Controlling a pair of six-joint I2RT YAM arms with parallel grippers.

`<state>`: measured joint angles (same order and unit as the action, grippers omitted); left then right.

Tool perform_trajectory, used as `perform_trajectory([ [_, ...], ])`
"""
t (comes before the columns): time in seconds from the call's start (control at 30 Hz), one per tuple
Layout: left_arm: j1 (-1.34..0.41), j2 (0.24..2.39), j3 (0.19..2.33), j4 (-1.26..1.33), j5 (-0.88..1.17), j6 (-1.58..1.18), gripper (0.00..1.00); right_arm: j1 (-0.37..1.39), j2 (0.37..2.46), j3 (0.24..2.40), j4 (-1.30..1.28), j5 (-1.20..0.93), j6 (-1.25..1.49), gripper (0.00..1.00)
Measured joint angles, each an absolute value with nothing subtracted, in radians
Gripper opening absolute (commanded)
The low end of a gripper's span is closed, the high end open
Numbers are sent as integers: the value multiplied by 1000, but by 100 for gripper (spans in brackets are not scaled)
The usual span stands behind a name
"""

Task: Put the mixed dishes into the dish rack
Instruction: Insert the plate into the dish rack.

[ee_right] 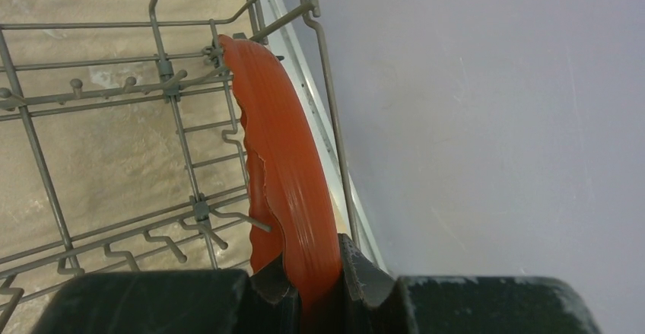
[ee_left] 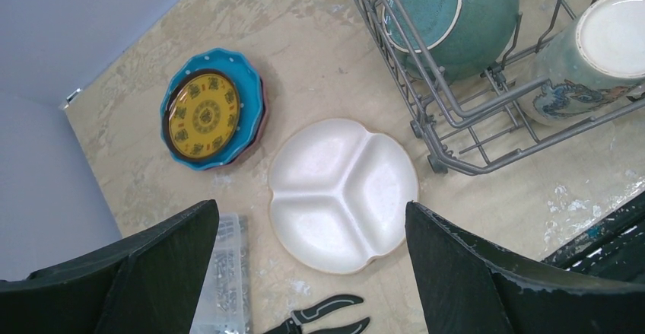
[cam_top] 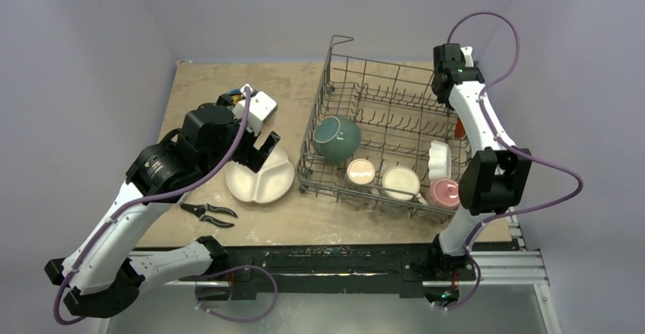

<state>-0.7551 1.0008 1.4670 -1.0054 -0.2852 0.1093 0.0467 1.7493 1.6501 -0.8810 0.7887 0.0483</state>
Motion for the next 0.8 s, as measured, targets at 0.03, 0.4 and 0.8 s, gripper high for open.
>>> perform_trajectory([
  [0.03,-755,1001,1465,-1004,-285,110,92,42,1755,1656,-881,786,47,7],
  [0.4,-755,1005,1462,-1002,-284,116,92,6,1828,1702,-885,749,52,35],
  [0.8,-755,1028,1468,-1011,-266,112,91,6,1826,1713,-896,767,71,0],
])
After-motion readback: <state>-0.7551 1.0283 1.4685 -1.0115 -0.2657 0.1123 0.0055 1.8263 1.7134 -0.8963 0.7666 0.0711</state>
